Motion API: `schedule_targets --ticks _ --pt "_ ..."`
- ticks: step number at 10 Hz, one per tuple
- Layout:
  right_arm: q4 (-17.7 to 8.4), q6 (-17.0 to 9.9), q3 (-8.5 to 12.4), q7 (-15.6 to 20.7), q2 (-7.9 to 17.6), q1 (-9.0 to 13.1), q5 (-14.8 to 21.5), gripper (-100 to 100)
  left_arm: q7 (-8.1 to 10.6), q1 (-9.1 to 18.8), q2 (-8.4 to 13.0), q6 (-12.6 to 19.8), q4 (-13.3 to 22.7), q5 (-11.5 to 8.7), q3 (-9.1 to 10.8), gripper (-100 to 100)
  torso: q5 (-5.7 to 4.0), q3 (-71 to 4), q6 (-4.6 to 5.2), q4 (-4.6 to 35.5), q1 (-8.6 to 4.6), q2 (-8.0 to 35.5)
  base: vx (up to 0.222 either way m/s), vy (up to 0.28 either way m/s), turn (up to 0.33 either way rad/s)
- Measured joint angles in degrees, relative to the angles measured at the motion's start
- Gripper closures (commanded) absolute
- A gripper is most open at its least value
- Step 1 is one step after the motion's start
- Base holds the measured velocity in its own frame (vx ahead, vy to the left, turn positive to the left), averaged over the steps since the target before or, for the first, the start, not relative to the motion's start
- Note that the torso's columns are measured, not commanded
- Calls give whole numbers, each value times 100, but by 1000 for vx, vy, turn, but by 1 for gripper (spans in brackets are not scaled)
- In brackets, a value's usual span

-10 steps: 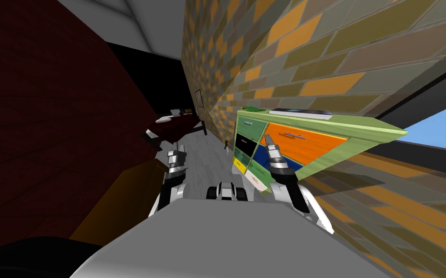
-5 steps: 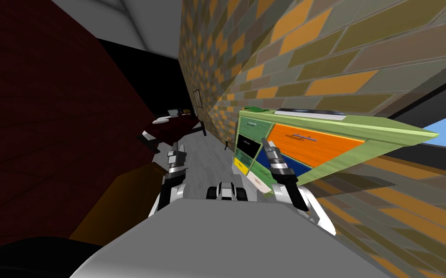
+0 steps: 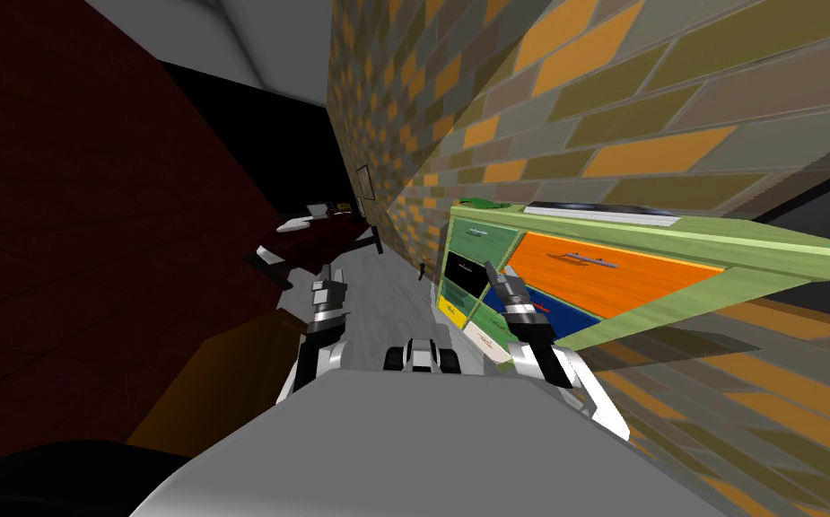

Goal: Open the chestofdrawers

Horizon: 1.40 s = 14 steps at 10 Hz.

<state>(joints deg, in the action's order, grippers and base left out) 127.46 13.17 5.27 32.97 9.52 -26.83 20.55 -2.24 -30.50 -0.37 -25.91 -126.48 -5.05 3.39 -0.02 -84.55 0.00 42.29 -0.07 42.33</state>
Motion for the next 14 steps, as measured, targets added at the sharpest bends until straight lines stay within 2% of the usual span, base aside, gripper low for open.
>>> schedule_targets --ticks 5,9,14 --pt "-306 -390 204 781 80 82 450 -100 0 0 0 0 0 0 0 0 1 -5 0 -2 6 -10 68 94 -47" --pt "-435 -687 328 1391 115 8 749 -100 0 0 0 0 0 0 0 0 2 0 1 0 12 -2 64 88 -43" --pt "-673 -1123 410 2147 174 91 1070 -100 0 0 0 0 0 0 0 0 1 0 -1 0 5 0 63 75 -37"
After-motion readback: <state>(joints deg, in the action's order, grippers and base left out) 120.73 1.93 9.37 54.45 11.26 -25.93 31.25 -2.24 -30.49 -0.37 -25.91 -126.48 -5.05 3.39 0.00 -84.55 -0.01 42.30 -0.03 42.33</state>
